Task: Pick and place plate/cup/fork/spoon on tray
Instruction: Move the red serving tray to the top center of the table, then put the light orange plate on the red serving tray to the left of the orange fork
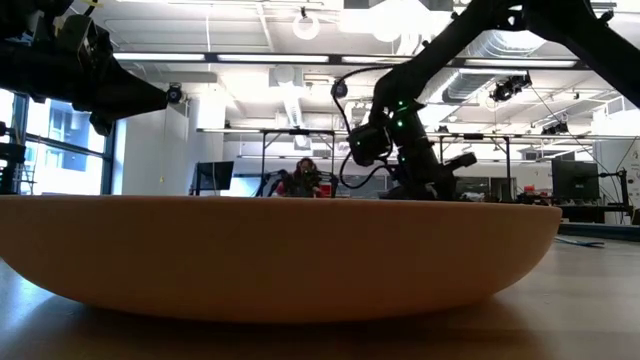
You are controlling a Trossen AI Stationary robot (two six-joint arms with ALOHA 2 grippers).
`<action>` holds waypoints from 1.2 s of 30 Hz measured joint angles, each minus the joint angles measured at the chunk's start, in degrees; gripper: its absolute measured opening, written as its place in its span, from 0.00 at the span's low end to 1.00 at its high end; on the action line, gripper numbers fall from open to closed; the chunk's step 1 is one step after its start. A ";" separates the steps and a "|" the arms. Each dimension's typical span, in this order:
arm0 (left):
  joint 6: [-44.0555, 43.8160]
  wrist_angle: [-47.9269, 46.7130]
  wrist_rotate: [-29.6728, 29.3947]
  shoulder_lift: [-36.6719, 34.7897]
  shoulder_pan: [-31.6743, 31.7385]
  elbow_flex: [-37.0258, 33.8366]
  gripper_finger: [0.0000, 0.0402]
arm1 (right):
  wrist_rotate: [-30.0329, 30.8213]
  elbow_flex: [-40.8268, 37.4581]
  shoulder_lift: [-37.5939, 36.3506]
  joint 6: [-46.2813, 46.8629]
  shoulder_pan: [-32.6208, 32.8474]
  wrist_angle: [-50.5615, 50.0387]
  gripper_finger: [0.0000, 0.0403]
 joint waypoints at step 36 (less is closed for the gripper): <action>3.30 8.98 3.61 3.65 0.02 10.27 0.19 | -8.88 0.13 -28.36 -3.06 14.73 8.83 0.22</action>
